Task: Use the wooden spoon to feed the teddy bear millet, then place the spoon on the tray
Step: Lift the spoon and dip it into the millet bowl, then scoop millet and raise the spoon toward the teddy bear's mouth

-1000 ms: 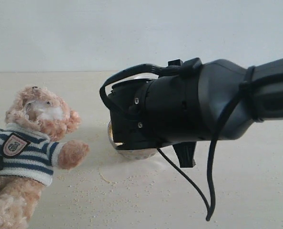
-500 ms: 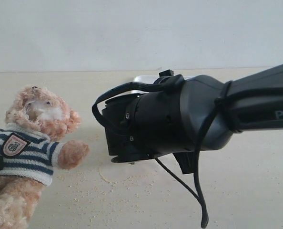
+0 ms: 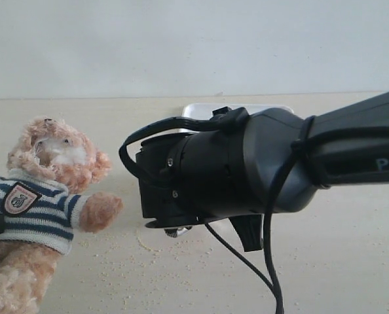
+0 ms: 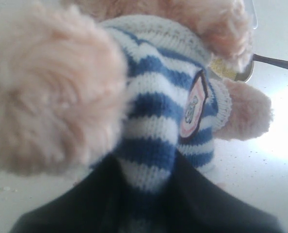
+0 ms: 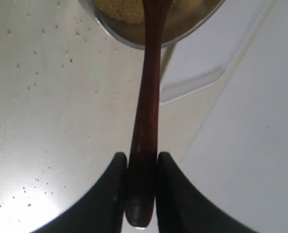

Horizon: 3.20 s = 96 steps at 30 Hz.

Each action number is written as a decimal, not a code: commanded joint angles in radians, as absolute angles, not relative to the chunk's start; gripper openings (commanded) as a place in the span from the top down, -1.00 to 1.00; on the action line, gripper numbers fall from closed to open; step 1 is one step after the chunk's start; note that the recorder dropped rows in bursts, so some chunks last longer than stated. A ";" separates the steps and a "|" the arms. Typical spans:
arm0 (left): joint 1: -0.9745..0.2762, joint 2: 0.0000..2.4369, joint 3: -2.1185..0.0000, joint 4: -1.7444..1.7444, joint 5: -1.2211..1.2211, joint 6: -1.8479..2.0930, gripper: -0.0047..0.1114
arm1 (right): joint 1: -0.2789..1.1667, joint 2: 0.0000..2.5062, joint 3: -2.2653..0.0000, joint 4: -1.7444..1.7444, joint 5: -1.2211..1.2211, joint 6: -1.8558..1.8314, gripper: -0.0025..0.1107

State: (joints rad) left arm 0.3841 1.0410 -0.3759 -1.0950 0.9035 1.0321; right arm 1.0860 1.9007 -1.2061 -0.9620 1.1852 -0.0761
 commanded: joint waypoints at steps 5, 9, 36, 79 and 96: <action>0.387 1.033 -0.374 -1.109 0.909 1.038 0.83 | 1.087 1.899 -1.247 -0.873 1.129 -0.077 0.71; 0.387 1.033 -0.374 -1.109 0.909 1.038 0.83 | 1.085 1.899 -1.261 -0.844 1.127 -0.032 0.71; 0.387 1.033 -0.374 -1.109 0.909 1.038 0.83 | 1.007 1.888 -1.261 -0.694 1.143 0.000 0.71; 0.387 1.033 -0.374 -1.109 0.909 1.038 0.83 | 0.896 1.837 -1.378 -0.365 1.202 0.039 0.68; 0.387 1.033 -0.374 -1.109 0.909 1.038 0.83 | 0.949 1.777 -1.462 -0.355 1.221 -0.016 0.68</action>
